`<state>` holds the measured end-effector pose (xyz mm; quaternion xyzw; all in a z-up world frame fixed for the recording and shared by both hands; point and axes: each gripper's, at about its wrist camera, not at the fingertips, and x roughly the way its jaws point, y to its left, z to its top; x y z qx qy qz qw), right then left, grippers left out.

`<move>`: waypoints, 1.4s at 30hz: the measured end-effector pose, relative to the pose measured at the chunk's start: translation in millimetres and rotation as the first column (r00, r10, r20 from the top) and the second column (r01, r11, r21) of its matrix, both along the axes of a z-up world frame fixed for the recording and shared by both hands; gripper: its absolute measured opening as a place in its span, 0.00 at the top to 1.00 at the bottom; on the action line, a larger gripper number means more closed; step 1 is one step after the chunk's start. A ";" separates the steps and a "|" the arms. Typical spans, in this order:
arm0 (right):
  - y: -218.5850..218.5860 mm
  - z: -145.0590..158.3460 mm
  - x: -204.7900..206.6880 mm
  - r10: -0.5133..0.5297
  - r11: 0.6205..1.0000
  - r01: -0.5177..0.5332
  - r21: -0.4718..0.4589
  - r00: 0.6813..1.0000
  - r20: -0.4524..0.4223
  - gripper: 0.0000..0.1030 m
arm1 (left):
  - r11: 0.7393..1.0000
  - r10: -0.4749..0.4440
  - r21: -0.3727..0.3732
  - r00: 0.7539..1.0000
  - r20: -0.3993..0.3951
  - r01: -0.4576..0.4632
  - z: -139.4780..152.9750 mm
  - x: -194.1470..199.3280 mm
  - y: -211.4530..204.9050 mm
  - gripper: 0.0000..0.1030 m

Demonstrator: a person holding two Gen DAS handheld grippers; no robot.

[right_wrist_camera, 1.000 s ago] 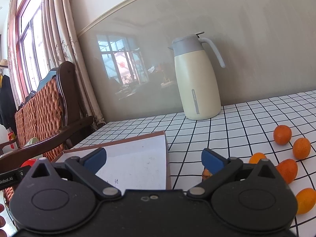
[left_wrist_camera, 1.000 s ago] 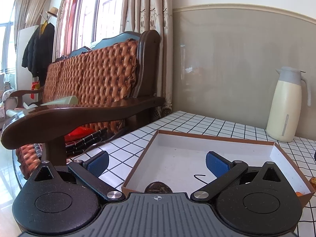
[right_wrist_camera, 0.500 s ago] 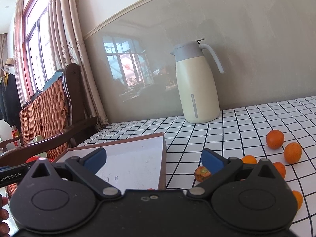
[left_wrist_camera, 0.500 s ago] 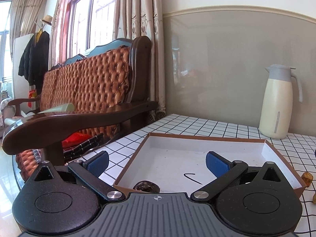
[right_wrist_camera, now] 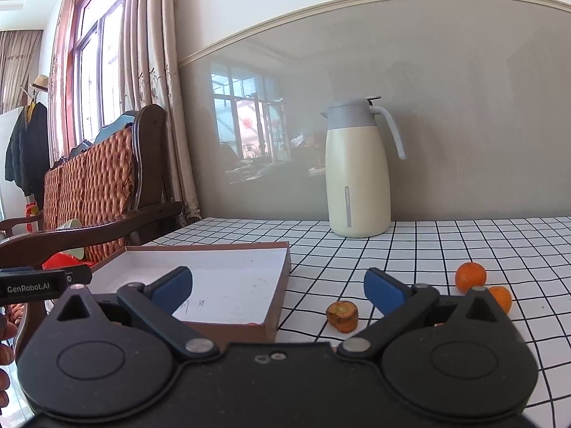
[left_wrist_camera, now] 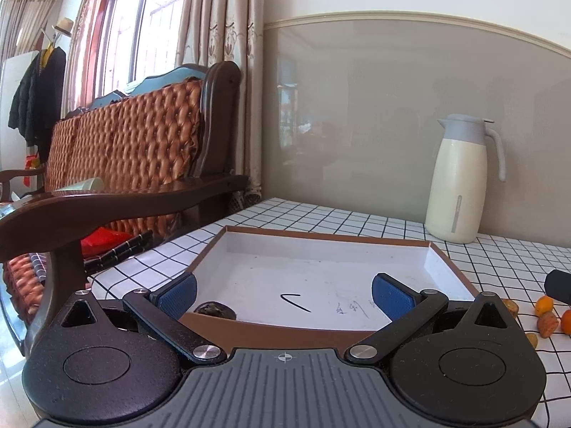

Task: Organize fruits
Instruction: 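Withdraw both tools from the box back toward the fruit on the table, then grasp the small brown kiwi with the left tool while the right tool grasps an orange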

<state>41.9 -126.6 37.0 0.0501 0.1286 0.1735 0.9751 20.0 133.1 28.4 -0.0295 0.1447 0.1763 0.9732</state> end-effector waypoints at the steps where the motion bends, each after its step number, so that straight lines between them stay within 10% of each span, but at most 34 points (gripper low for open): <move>1: -3.6 -0.3 0.5 -0.007 1.000 0.007 -0.001 1.000 -0.013 0.06 | 1.000 -0.010 0.003 1.000 -0.001 0.010 -0.7 0.0 -4.2 0.00; 42: -127.5 -24.5 -31.7 -0.262 0.965 0.257 -0.050 0.947 -0.187 0.24 | 0.873 -0.467 0.108 0.879 -0.095 0.476 -26.7 19.4 -187.0 0.00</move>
